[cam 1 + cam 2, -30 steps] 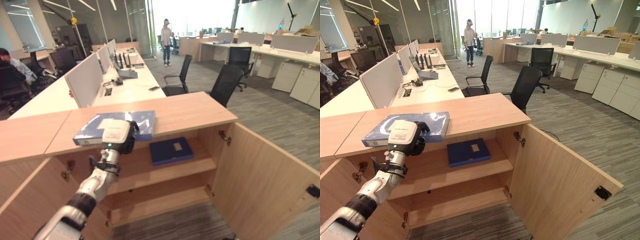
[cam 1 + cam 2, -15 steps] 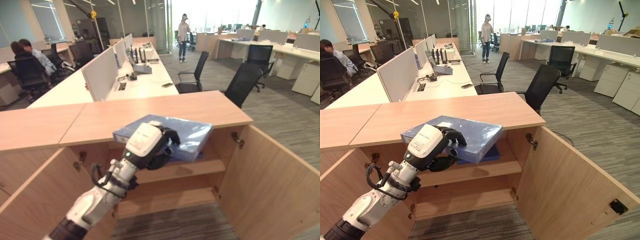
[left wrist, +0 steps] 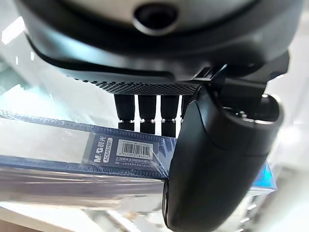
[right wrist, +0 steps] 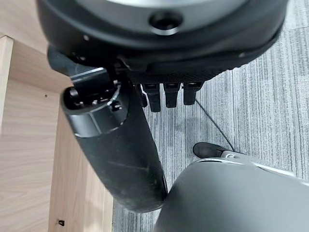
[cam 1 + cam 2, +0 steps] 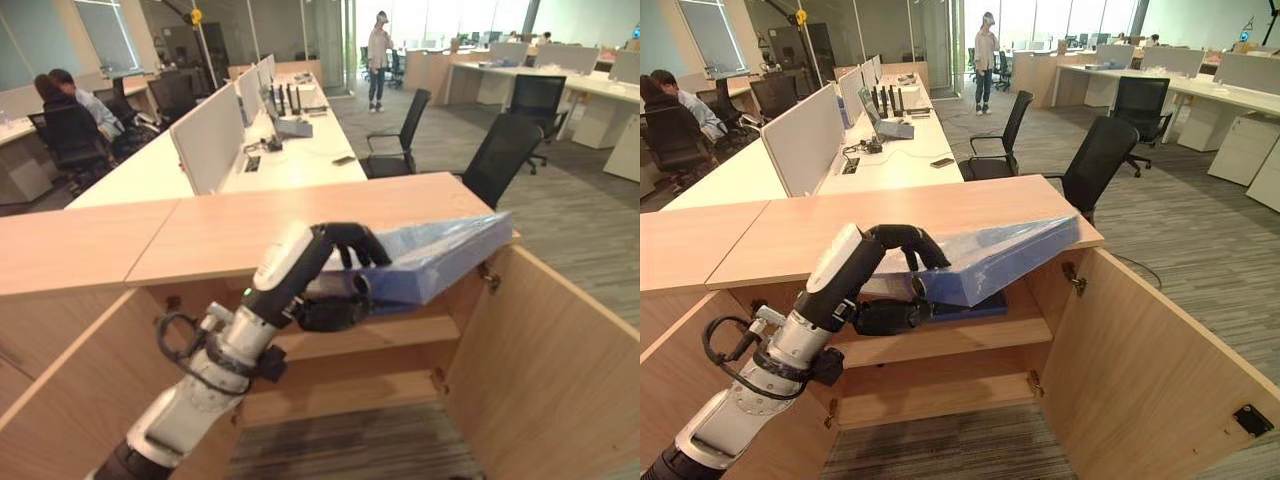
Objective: Put the empty folder in the office cabinet
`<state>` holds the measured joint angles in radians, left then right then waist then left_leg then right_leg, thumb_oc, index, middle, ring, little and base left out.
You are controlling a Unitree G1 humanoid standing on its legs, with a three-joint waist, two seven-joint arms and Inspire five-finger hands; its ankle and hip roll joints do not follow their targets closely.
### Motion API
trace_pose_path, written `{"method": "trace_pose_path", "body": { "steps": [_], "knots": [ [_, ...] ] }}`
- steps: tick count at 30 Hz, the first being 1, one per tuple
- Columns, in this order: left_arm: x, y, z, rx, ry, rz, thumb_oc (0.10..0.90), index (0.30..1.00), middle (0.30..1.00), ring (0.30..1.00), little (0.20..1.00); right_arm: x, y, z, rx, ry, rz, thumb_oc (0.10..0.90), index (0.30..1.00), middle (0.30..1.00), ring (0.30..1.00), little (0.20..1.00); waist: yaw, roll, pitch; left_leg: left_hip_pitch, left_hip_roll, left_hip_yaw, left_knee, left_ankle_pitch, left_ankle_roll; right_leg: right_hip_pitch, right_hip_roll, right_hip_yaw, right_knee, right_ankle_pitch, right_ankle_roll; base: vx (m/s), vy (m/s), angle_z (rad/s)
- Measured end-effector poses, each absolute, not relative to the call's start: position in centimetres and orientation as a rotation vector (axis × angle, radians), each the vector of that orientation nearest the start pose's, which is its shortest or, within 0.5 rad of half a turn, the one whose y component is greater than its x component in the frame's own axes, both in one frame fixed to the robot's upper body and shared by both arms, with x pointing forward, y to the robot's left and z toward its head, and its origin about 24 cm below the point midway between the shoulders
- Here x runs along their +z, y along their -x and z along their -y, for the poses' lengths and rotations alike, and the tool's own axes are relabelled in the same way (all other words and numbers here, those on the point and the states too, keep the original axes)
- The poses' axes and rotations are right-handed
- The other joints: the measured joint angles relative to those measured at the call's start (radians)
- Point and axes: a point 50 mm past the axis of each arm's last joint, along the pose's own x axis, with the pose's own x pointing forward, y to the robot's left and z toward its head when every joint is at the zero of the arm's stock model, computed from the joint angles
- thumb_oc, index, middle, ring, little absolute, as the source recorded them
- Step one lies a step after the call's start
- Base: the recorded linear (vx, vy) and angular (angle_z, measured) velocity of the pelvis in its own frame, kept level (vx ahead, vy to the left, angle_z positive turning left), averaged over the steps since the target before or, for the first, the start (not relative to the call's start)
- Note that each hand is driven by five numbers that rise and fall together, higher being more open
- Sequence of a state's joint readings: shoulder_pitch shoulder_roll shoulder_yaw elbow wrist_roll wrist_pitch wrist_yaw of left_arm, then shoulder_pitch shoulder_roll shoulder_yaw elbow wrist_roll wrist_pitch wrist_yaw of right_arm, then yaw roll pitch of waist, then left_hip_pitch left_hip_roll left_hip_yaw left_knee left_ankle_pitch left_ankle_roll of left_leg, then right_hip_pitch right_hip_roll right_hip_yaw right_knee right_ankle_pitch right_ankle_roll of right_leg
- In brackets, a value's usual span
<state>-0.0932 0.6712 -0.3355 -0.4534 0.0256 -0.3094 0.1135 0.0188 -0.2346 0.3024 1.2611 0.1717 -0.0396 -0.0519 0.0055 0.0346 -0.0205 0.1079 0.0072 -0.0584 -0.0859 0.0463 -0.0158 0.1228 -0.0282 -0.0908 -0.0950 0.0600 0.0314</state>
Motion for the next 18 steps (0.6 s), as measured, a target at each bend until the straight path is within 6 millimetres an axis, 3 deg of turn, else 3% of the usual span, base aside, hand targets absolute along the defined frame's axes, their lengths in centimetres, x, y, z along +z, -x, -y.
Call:
{"method": "trace_pose_path", "body": {
  "steps": [2,5,16,18],
  "knots": [
    [16.3,-21.7,-12.7,-0.485,-0.381,0.696,0.4,0.3,0.3,0.3,0.3,-16.6,-7.6,22.4,-0.04,0.269,-1.249,0.8,0.9,0.9,0.9,0.9,-0.002,0.003,0.001,0.001,-0.002,-0.001,0.0,0.002,-0.002,0.001,-0.001,0.0,0.0,-0.001,0.0,0.0,0.0,0.0],
    [15.8,-21.9,-12.6,-0.506,-0.343,0.635,0.4,0.3,0.3,0.3,0.3,-16.6,-7.7,22.4,-0.035,0.266,-1.246,0.8,0.9,0.9,0.9,0.9,-0.005,0.007,0.013,0.002,-0.002,-0.001,0.0,0.002,-0.003,0.002,-0.001,0.0,0.0,-0.001,0.001,0.0,0.0,0.0],
    [14.7,-22.3,-11.7,-0.697,0.191,0.379,0.4,0.3,0.3,0.3,0.3,-16.6,-8.1,22.2,-0.01,0.248,-1.248,0.8,0.9,0.9,0.9,0.9,-0.003,0.001,0.025,0.01,-0.006,-0.005,0.0,0.006,0.004,0.009,-0.005,-0.003,0.0,-0.005,0.005,0.0,0.0,0.01],
    [13.2,-22.2,-11.1,-0.799,0.385,0.228,0.4,0.3,0.3,0.3,0.3,-16.6,-8.4,22.1,0.002,0.218,-1.245,0.8,0.9,0.9,0.9,0.9,-0.003,0.001,0.025,0.016,-0.007,-0.004,0.0,0.005,0.004,0.013,-0.006,-0.001,0.0,-0.005,0.005,0.0,0.0,0.0]
  ]
}}
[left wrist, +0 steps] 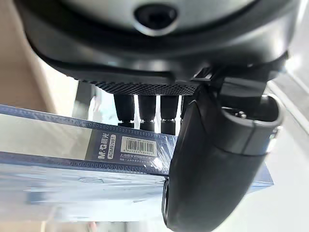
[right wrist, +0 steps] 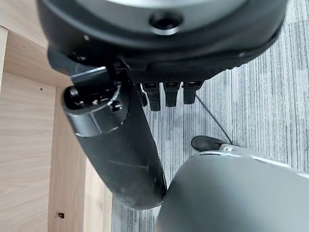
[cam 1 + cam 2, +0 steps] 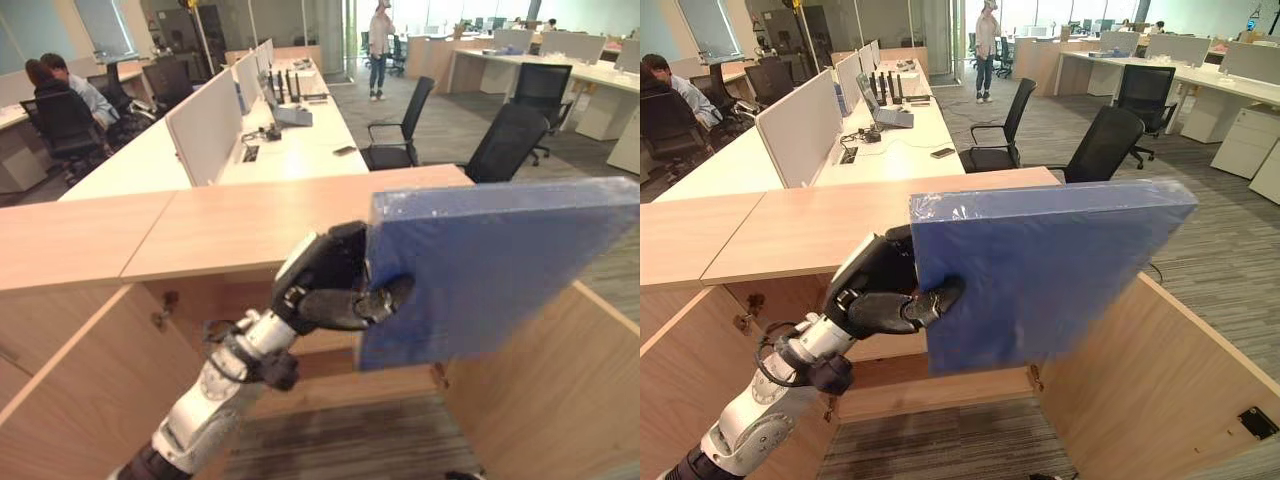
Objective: Put the empty folder in the office cabinet
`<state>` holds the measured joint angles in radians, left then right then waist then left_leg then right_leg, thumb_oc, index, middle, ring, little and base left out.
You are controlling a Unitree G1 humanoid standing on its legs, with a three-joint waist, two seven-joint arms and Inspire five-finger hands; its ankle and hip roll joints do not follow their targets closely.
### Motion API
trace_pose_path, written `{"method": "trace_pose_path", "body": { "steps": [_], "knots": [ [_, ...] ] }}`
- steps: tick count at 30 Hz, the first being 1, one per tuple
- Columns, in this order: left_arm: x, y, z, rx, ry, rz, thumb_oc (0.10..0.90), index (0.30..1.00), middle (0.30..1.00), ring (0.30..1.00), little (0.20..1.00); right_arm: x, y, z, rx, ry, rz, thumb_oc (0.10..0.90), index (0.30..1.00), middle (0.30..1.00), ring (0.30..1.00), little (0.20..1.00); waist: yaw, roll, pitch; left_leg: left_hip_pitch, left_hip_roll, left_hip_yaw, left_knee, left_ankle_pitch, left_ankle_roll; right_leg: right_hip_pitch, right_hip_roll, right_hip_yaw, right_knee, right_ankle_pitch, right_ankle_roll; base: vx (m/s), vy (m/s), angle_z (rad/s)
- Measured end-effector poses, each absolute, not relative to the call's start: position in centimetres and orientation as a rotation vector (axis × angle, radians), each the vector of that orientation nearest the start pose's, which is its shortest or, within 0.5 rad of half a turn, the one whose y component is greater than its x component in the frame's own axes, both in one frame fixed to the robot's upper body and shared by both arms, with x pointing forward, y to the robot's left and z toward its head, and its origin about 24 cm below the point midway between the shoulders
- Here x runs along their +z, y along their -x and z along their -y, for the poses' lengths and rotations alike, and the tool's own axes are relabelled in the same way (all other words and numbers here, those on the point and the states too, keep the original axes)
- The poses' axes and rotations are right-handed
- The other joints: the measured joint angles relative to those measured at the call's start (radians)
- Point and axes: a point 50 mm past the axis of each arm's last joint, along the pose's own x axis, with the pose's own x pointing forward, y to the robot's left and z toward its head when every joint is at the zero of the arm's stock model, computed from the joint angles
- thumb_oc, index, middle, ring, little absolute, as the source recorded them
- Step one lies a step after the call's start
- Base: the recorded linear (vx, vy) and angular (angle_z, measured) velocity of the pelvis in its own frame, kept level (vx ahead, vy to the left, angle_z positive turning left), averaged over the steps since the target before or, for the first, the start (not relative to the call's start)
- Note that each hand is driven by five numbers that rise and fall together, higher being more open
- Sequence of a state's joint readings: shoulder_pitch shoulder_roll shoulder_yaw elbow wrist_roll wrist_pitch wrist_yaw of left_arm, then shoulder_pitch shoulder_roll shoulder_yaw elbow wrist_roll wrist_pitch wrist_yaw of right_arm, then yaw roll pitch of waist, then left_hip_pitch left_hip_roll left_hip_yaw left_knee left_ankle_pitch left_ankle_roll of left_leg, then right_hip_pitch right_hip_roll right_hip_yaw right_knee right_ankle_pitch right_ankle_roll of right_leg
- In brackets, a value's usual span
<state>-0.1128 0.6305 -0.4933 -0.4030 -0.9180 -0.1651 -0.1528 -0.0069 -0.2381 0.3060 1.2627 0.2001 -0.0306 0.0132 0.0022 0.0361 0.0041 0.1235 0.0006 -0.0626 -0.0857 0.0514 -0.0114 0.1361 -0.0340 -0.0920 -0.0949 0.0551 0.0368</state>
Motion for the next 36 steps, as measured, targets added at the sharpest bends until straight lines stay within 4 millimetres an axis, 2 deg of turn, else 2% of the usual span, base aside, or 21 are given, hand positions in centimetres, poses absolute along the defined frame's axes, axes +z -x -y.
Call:
{"method": "trace_pose_path", "body": {
  "steps": [4,8,10,11,12,13,15,18,21,27,32,36],
  "knots": [
    [11.7,-22.0,-11.2,-0.825,0.408,0.097,0.4,0.3,0.3,0.3,0.3,-16.4,-9.0,21.9,0.005,0.188,-1.215,0.8,0.9,0.9,0.9,0.9,-0.002,0.002,0.003,-0.001,0.001,0.004,0.0,-0.003,-0.005,0.0,0.001,0.002,0.0,0.001,0.0,0.0,0.006,-0.03],
    [9.3,-21.5,-12.9,-0.717,0.422,0.001,0.4,0.3,0.3,0.3,0.3,-15.3,-10.8,21.5,0.008,0.125,-1.084,0.8,0.9,0.9,0.9,0.9,-0.002,0.006,0.006,0.0,0.002,0.007,0.0,-0.008,-0.008,0.0,0.001,0.005,0.0,0.0,-0.001,0.0,0.002,-0.01],
    [6.8,-21.1,-15.1,-0.574,0.364,-0.086,0.4,0.3,0.3,0.3,0.3,-14.1,-13.0,21.5,0.01,0.108,-0.968,0.8,0.9,0.9,0.9,0.9,0.004,-0.001,0.012,-0.001,0.001,0.005,0.0,-0.005,-0.003,-0.002,0.002,0.003,0.001,0.0,0.0,0.01,0.005,0.04],
    [6.2,-20.7,-15.7,-0.54,0.361,-0.093,0.4,0.3,0.3,0.3,0.3,-13.7,-13.4,21.7,0.009,0.1,-0.942,0.8,0.9,0.9,0.9,0.9,0.004,-0.001,0.016,0.0,0.0,0.006,0.0,-0.003,0.0,-0.002,0.001,0.004,0.001,-0.001,0.0,0.0,0.0,0.0],
    [5.4,-20.1,-16.5,-0.491,0.367,-0.11,0.4,0.3,0.3,0.3,0.3,-13.0,-13.8,22.0,0.011,0.094,-0.902,0.8,0.9,0.9,0.9,0.9,0.001,0.01,0.017,0.0,-0.001,0.008,0.0,-0.004,0.003,0.0,-0.001,0.005,0.0,-0.002,0.001,0.0,0.0,-0.11],
    [4.0,-19.2,-17.6,-0.401,0.362,-0.151,0.4,0.3,0.3,0.3,0.3,-12.1,-13.9,22.6,0.002,0.095,-0.84,0.8,0.9,0.9,0.9,0.9,-0.002,0.012,0.02,0.002,-0.002,0.013,0.0,-0.007,0.005,-0.001,-0.003,0.01,0.0,-0.003,0.002,0.0,0.002,-0.06],
    [2.5,-18.7,-19.4,-0.309,0.279,-0.222,0.4,0.3,0.3,0.3,0.3,-11.8,-14.2,23.3,-0.027,0.1,-0.826,0.8,0.9,0.9,0.9,0.9,0.002,0.004,0.025,0.002,-0.001,0.011,0.0,-0.007,0.004,-0.002,-0.001,0.008,0.0,-0.004,0.003,0.0,0.006,0.01],
    [1.3,-17.0,-22.1,-0.174,0.195,-0.28,0.4,0.3,0.3,0.3,0.3,-11.1,-13.9,24.7,-0.066,0.109,-0.805,0.8,0.9,0.9,0.9,0.9,0.005,-0.014,0.039,-0.001,-0.001,0.006,0.0,-0.007,0.005,-0.003,-0.001,0.004,0.0,-0.006,0.003,-0.01,-0.001,0.05],
    [0.8,-16.2,-23.4,-0.098,0.13,-0.301,0.4,0.3,0.3,0.3,0.3,-10.9,-13.7,25.4,-0.072,0.161,-0.811,0.8,0.9,0.9,0.9,0.9,0.006,-0.019,0.042,-0.001,-0.004,0.006,0.0,-0.008,0.006,-0.002,-0.004,0.003,0.0,-0.007,0.005,0.0,-0.001,0.01],
    [1.2,-16.5,-23.9,-0.059,0.046,-0.258,0.4,0.3,0.3,0.3,0.3,-10.3,-14.1,25.7,-0.043,0.247,-0.794,0.8,0.9,0.9,0.9,0.9,0.005,-0.015,0.042,0.0,-0.004,0.006,0.0,-0.008,0.006,-0.002,-0.005,0.003,0.0,-0.007,0.005,0.0,0.0,0.0],
    [1.8,-17.3,-24.0,-0.064,-0.007,-0.225,0.4,0.3,0.3,0.3,0.3,-9.7,-14.6,26.0,-0.046,0.253,-0.77,0.8,0.9,0.9,0.9,0.9,0.006,-0.01,0.042,-0.001,-0.004,0.006,0.0,-0.008,0.006,-0.003,-0.004,0.003,0.0,-0.007,0.005,0.0,0.0,0.0],
    [2.3,-18.0,-23.8,-0.077,-0.016,-0.198,0.4,0.3,0.3,0.3,0.3,-8.5,-16.0,25.1,-0.014,0.14,-0.689,0.8,0.9,0.9,0.9,0.9,0.004,-0.01,0.042,-0.001,-0.003,0.006,0.0,-0.008,0.006,-0.003,-0.004,0.003,0.0,-0.007,0.005,0.0,0.0,0.0]
  ]
}}
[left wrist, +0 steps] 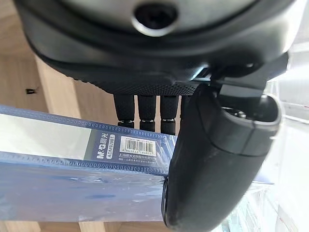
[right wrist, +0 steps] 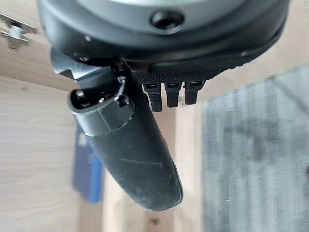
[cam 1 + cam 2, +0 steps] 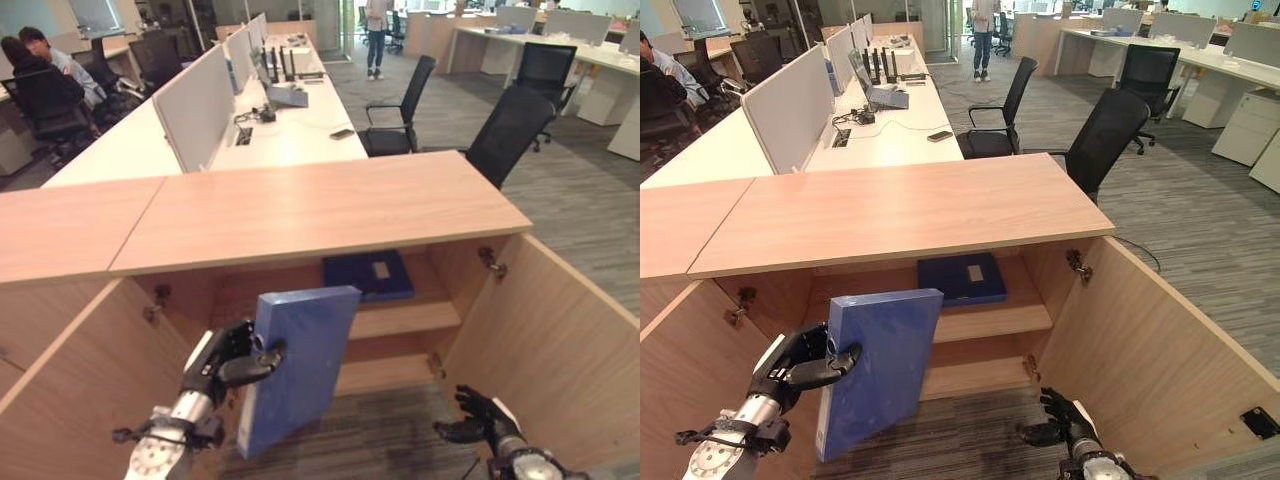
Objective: Put the empty folder in the office cabinet
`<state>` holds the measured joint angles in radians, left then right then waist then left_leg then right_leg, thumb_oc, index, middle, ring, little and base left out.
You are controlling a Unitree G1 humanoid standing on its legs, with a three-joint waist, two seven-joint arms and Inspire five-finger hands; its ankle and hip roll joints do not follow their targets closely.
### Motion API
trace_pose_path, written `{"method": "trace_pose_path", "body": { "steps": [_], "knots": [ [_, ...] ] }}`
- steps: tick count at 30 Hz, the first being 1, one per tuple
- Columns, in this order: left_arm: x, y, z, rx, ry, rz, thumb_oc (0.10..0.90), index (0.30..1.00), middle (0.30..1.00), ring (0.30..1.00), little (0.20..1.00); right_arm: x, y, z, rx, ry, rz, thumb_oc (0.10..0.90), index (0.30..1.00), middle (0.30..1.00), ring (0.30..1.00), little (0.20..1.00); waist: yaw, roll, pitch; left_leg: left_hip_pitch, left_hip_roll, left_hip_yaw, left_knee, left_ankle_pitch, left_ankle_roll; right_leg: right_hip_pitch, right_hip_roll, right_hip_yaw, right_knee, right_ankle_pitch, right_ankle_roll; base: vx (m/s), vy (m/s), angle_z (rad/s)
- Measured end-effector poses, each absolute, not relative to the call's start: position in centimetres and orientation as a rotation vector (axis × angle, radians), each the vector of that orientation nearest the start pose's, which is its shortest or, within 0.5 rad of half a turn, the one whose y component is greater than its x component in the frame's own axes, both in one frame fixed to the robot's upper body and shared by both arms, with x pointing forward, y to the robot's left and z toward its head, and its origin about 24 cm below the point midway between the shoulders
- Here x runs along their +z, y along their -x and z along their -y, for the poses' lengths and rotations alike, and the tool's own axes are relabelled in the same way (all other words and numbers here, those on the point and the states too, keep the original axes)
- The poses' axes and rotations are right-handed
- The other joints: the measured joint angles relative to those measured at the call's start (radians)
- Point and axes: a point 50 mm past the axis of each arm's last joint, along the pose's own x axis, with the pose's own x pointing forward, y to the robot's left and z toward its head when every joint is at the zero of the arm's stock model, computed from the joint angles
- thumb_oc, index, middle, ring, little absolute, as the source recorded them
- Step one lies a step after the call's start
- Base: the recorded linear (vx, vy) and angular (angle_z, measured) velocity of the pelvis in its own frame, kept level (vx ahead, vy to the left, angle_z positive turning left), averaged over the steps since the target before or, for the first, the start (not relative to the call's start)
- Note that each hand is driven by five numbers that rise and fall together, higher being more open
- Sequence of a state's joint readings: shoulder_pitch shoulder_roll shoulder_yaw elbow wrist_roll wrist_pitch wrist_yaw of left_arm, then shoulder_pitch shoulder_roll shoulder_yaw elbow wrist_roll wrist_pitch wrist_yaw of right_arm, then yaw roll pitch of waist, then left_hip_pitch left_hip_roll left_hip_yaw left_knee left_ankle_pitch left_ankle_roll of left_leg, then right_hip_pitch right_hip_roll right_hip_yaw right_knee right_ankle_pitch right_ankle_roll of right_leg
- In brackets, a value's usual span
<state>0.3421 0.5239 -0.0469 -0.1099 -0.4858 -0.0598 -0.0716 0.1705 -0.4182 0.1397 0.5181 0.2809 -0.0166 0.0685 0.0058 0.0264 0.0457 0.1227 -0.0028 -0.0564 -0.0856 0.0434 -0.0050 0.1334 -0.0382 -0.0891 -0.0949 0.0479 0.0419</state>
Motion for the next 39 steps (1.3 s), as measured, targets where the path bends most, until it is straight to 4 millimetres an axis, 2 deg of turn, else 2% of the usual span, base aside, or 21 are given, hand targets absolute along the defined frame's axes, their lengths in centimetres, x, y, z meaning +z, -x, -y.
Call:
{"method": "trace_pose_path", "body": {
  "steps": [4,8,12,16,28,32,39],
  "knots": [
    [2.9,-19.1,-23.0,-0.113,-0.004,-0.162,0.4,0.3,0.3,0.3,0.3,-7.5,-17.4,23.6,0.05,0.01,-0.615,0.8,0.9,0.9,0.9,0.9,0.0,0.001,-0.001,0.001,0.0,0.0,0.0,0.0,0.0,0.001,0.0,0.0,0.0,0.0,0.0,0.0,0.0,0.0],
    [2.6,-20.0,-20.5,-0.251,0.132,-0.168,0.4,0.3,0.3,0.3,0.3,-6.9,-19.1,20.6,0.166,-0.18,-0.567,0.8,0.9,0.9,0.9,0.9,0.0,0.005,-0.003,0.002,0.0,0.002,0.0,0.001,0.0,0.002,0.0,0.001,0.0,0.001,-0.001,0.0,0.0,0.0],
    [2.1,-20.2,-18.8,-0.362,0.195,-0.202,0.4,0.3,0.3,0.3,0.3,-6.4,-20.2,18.9,0.231,-0.289,-0.554,0.8,0.9,0.9,0.9,0.9,-0.001,0.005,-0.004,0.005,0.001,0.007,0.001,0.003,0.0,0.002,0.0,0.003,0.0,0.003,-0.003,0.0,-0.001,-0.01],
    [2.5,-21.1,-18.7,-0.371,0.206,-0.18,0.4,0.3,0.3,0.3,0.3,-5.9,-21.1,18.8,0.224,-0.35,-0.524,0.8,0.9,0.9,0.9,0.9,0.0,0.005,-0.004,0.006,0.001,0.007,0.0,0.005,-0.001,0.004,0.0,0.002,0.0,0.002,-0.002,0.0,0.0,0.0],
    [3.1,-22.0,-18.4,-0.396,0.229,-0.156,0.4,0.3,0.3,0.3,0.3,-5.1,-22.0,18.9,0.219,-0.374,-0.49,0.8,0.9,0.9,0.9,0.9,0.0,0.005,-0.004,0.006,0.001,0.002,0.0,0.005,-0.001,0.007,0.001,0.0,0.0,0.002,-0.002,0.0,0.0,0.0],
    [3.5,-23.0,-18.0,-0.45,0.289,-0.203,0.4,0.3,0.3,0.3,0.3,-4.8,-22.3,19.1,0.227,-0.384,-0.483,0.8,0.9,0.9,0.9,0.9,-0.001,0.005,-0.004,0.005,0.001,0.001,0.001,0.006,0.0,0.005,0.001,0.0,0.0,0.003,-0.003,0.0,0.0,0.0],
    [4.5,-25.2,-17.0,-0.628,0.231,-0.322,0.4,0.3,0.3,0.3,0.3,-4.9,-22.2,19.2,0.377,-0.306,-0.562,0.8,0.9,0.9,0.9,0.9,-0.005,0.0,-0.007,0.006,0.001,0.003,0.004,0.008,-0.002,0.006,0.002,0.003,0.0,0.009,-0.008,0.0,0.0,0.0]
  ]
}}
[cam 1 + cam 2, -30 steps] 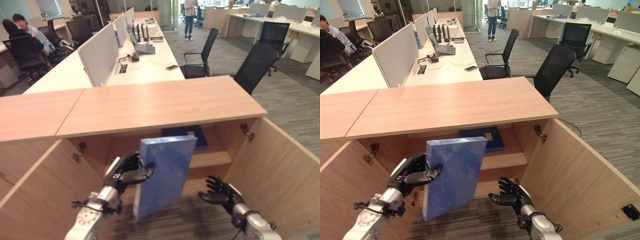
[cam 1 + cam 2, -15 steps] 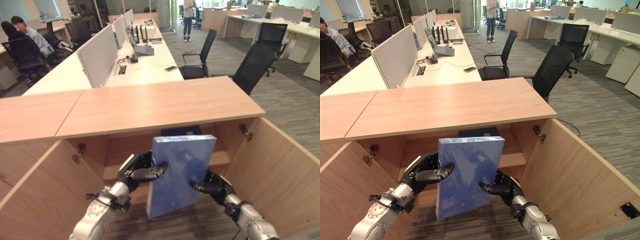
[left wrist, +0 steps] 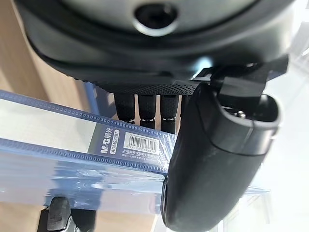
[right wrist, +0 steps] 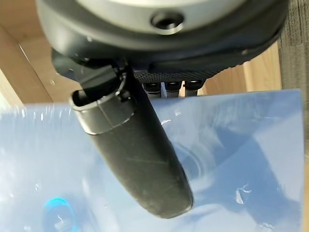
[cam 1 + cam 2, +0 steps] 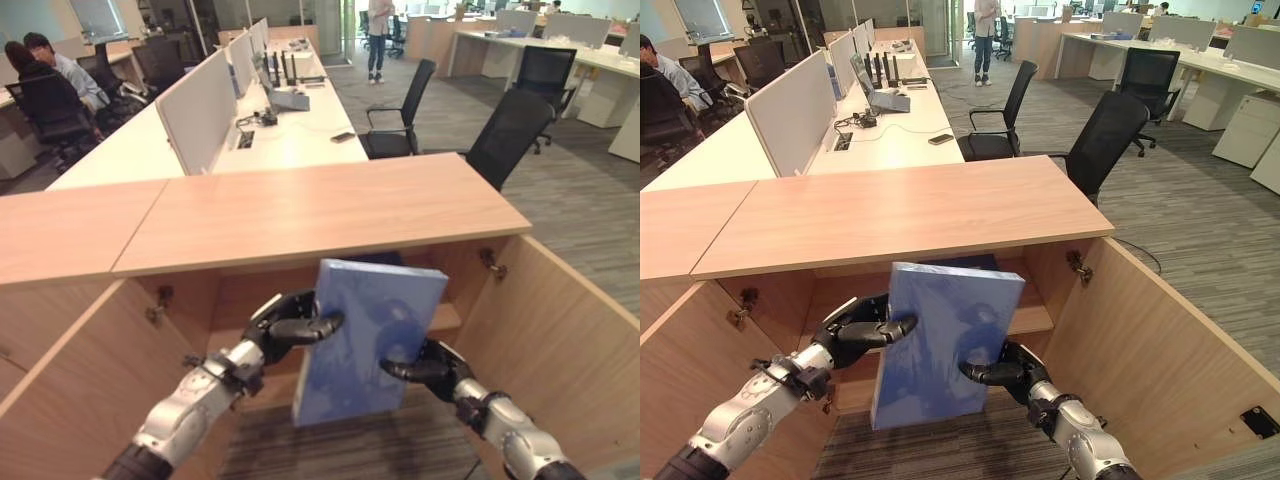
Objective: Put the empty folder in the office cabinet
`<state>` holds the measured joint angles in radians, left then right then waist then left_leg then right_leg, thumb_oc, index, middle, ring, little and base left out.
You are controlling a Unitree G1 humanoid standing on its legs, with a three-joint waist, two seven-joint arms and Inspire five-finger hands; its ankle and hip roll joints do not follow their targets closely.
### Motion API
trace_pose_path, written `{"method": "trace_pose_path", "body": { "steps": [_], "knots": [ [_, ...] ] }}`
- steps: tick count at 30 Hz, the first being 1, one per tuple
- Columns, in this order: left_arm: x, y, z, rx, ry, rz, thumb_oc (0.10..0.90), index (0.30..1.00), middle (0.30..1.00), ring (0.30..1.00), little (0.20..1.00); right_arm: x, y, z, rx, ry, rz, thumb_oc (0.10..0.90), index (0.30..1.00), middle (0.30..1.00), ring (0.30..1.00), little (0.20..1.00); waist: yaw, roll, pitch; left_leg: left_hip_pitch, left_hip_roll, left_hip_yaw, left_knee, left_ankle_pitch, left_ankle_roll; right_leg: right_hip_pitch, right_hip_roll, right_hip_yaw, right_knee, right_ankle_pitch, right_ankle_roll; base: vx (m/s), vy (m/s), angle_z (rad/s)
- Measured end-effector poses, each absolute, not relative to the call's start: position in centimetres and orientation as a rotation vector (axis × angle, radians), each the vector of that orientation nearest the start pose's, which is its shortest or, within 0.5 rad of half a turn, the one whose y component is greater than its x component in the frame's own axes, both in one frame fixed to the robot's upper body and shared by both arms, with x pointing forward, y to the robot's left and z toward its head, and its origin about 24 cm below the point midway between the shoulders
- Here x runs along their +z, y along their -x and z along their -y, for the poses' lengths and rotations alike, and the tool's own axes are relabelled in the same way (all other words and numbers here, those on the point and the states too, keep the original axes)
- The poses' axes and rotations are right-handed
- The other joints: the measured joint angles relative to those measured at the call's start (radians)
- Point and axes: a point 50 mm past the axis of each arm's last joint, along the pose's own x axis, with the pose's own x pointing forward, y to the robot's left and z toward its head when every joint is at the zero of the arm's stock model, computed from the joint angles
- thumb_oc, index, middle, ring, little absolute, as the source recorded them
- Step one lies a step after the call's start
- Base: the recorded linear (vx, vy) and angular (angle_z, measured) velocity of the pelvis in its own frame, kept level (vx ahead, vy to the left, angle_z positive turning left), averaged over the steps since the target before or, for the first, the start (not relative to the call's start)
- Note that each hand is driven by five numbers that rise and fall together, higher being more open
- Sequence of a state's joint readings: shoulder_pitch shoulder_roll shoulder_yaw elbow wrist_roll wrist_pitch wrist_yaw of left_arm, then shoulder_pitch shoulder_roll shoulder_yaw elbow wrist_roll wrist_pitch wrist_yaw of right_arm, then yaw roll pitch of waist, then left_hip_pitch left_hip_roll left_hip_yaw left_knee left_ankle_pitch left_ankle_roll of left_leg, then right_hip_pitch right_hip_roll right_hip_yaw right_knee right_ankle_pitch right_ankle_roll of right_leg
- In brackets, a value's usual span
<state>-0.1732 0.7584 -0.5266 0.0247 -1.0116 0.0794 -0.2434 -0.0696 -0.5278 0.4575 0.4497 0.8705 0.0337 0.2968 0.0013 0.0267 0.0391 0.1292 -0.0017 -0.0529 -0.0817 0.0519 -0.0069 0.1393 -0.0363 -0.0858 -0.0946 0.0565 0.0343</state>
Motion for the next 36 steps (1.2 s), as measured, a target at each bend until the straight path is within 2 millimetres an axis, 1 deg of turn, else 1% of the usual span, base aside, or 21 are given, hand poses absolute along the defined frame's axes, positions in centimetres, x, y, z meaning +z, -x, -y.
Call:
{"method": "trace_pose_path", "body": {
  "steps": [2,6,7,9,10,11,14,17,18,21,23,25,26,27,28,29,31,33,36],
  "knots": [
    [4.6,-25.5,-16.9,-0.663,0.199,-0.361,0.4,0.3,0.3,0.3,0.3,-5.5,-21.7,19.2,0.394,-0.317,-0.616,0.8,0.9,0.9,0.9,0.9,-0.002,-0.001,-0.001,0.001,0.0,0.001,0.0,0.0,0.0,0.0,0.0,0.001,0.0,0.0,0.0,0.0,-0.008,-0.02],
    [3.7,-25.1,-16.9,-0.701,0.201,-0.428,0.4,0.3,0.3,0.3,0.3,-6.3,-20.9,19.3,0.416,-0.304,-0.688,0.8,0.9,0.9,0.9,0.9,-0.02,-0.002,-0.001,0.002,0.0,0.005,0.0,0.0,0.0,0.0,0.0,0.004,0.0,0.0,0.0,0.0,-0.006,-0.02],
    [3.4,-25.1,-17.1,-0.701,0.205,-0.441,0.4,0.3,0.3,0.3,0.3,-6.4,-20.7,19.3,0.427,-0.306,-0.707,0.709,0.764,0.764,0.764,0.764,-0.025,-0.003,-0.002,0.003,0.001,0.007,-0.001,0.0,0.0,0.0,0.0,0.005,0.0,0.0,0.001,0.0,-0.018,-0.05],
    [3.1,-25.0,-17.1,-0.711,0.21,-0.448,0.4,0.3,0.3,0.3,0.3,-6.6,-20.4,19.2,0.431,-0.317,-0.726,0.563,0.545,0.545,0.545,0.545,-0.026,-0.004,-0.002,0.004,0.002,0.012,-0.003,0.0,0.0,-0.001,0.0,0.008,0.0,0.0,0.002,0.0,-0.009,-0.07],
    [3.0,-25.0,-17.1,-0.708,0.212,-0.451,0.4,0.3,0.3,0.3,0.3,-6.7,-20.3,19.1,0.431,-0.317,-0.731,0.439,0.359,0.359,0.359,0.359,-0.026,-0.004,-0.002,0.005,0.002,0.013,-0.004,0.0,0.0,-0.001,0.0,0.009,0.0,0.0,0.002,0.0,-0.002,-0.06],
    [2.9,-25.0,-17.1,-0.706,0.214,-0.453,0.4,0.3,0.3,0.3,0.3,-6.8,-20.2,19.1,0.431,-0.323,-0.737,0.4,0.3,0.3,0.3,0.3,-0.026,-0.004,-0.002,0.006,0.002,0.016,-0.004,0.0,0.0,-0.001,0.001,0.011,0.0,0.001,0.002,0.0,-0.003,-0.06],
    [2.8,-24.8,-17.1,-0.704,0.218,-0.458,0.4,0.3,0.3,0.3,0.3,-7.4,-19.6,18.8,0.445,-0.33,-0.768,0.4,0.3,0.3,0.3,0.3,-0.026,-0.007,-0.005,0.007,0.002,0.021,-0.004,0.0,0.0,-0.003,0.001,0.018,0.0,0.002,0.003,0.0,0.0,-0.06],
    [2.3,-24.4,-16.8,-0.702,0.244,-0.469,0.4,0.3,0.3,0.3,0.3,-8.3,-17.9,18.3,0.448,-0.371,-0.804,0.4,0.3,0.3,0.3,0.3,-0.027,-0.016,-0.024,0.001,0.001,0.021,-0.004,0.0,0.0,-0.008,0.0,0.019,0.0,0.005,-0.001,0.0,0.0,0.0],
    [1.9,-24.2,-16.5,-0.698,0.272,-0.461,0.4,0.3,0.3,0.3,0.3,-8.8,-16.9,17.8,0.428,-0.434,-0.815,0.4,0.3,0.3,0.3,0.3,-0.027,-0.02,-0.03,0.0,0.001,0.022,-0.004,0.0,0.0,-0.009,0.0,0.018,0.0,0.008,-0.005,0.0,0.0,0.0],
    [1.4,-23.7,-16.5,-0.701,0.284,-0.481,0.4,0.3,0.3,0.3,0.3,-9.5,-15.6,17.4,0.413,-0.48,-0.844,0.4,0.3,0.3,0.3,0.3,-0.029,-0.019,-0.033,-0.002,0.0,0.023,-0.004,0.0,0.0,-0.011,-0.001,0.02,0.0,0.009,-0.004,0.0,0.001,-0.02],
    [1.2,-23.5,-16.5,-0.705,0.287,-0.49,0.478,0.418,0.418,0.418,0.418,-9.8,-14.9,17.3,0.404,-0.502,-0.85,0.4,0.3,0.3,0.3,0.3,-0.03,-0.02,-0.034,-0.001,0.0,0.024,-0.004,0.0,0.0,-0.01,-0.001,0.021,0.0,0.009,-0.003,0.0,0.0,0.0],
    [1.0,-23.2,-16.6,-0.705,0.289,-0.502,0.62,0.629,0.629,0.629,0.629,-10.1,-14.0,17.2,0.375,-0.549,-0.848,0.4,0.3,0.3,0.3,0.3,-0.036,-0.018,-0.034,-0.003,0.0,0.023,-0.004,0.0,0.0,-0.012,-0.001,0.02,0.0,0.008,0.001,0.0,0.0,0.0],
    [0.9,-23.1,-16.9,-0.7,0.285,-0.506,0.667,0.7,0.7,0.7,0.7,-10.3,-13.5,17.1,0.359,-0.572,-0.848,0.4,0.3,0.3,0.3,0.3,-0.035,-0.017,-0.035,-0.003,0.0,0.022,-0.004,0.0,-0.001,-0.011,-0.001,0.019,0.0,0.008,0.001,0.0,0.0,0.0],
    [0.7,-22.8,-17.1,-0.691,0.296,-0.514,0.8,0.9,0.9,0.9,0.9,-10.6,-12.6,16.8,0.331,-0.622,-0.852,0.4,0.3,0.3,0.3,0.3,-0.036,-0.014,-0.039,-0.004,0.001,0.022,-0.004,-0.003,-0.004,-0.011,-0.001,0.02,0.0,0.008,0.001,0.0,0.0,0.0],
    [0.6,-22.6,-17.0,-0.688,0.31,-0.518,0.8,0.9,0.9,0.9,0.9,-10.7,-12.3,16.6,0.324,-0.64,-0.858,0.4,0.3,0.3,0.3,0.3,-0.035,-0.012,-0.041,-0.006,0.001,0.023,-0.004,-0.004,-0.005,-0.01,0.0,0.02,0.0,0.008,0.001,0.0,0.0,0.0],
    [0.4,-22.5,-17.1,-0.684,0.311,-0.524,0.8,0.9,0.9,0.9,0.9,-11.0,-11.3,16.0,0.301,-0.69,-0.876,0.4,0.3,0.3,0.3,0.3,-0.033,-0.005,-0.045,-0.007,0.0,0.022,-0.005,-0.008,-0.009,-0.011,-0.001,0.021,0.0,0.007,0.001,0.0,0.0,0.0],
    [0.6,-22.6,-17.5,-0.675,0.302,-0.513,0.8,0.9,0.9,0.9,0.9,-11.2,-10.7,15.5,0.269,-0.751,-0.876,0.4,0.3,0.3,0.3,0.3,-0.034,-0.004,-0.046,-0.006,0.001,0.022,-0.005,-0.007,-0.01,-0.011,0.0,0.021,0.0,0.008,0.0,0.0,0.0,0.0],
    [0.5,-22.6,-17.6,-0.661,0.31,-0.5,0.8,0.9,0.9,0.9,0.9,-11.3,-10.6,15.0,0.216,-0.83,-0.863,0.4,0.3,0.3,0.3,0.3,-0.038,-0.003,-0.046,-0.006,0.001,0.023,-0.005,-0.007,-0.01,-0.012,0.0,0.022,0.0,0.008,-0.002,0.0,0.0,0.0],
    [0.2,-22.5,-18.1,-0.631,0.317,-0.493,0.8,0.9,0.9,0.9,0.9,-11.3,-11.0,14.9,0.18,-0.842,-0.844,0.4,0.3,0.3,0.3,0.3,-0.049,-0.003,-0.047,-0.006,0.001,0.023,-0.005,-0.007,-0.009,-0.012,-0.001,0.022,0.0,0.009,0.0,0.0,0.0,0.0]
  ]
}}
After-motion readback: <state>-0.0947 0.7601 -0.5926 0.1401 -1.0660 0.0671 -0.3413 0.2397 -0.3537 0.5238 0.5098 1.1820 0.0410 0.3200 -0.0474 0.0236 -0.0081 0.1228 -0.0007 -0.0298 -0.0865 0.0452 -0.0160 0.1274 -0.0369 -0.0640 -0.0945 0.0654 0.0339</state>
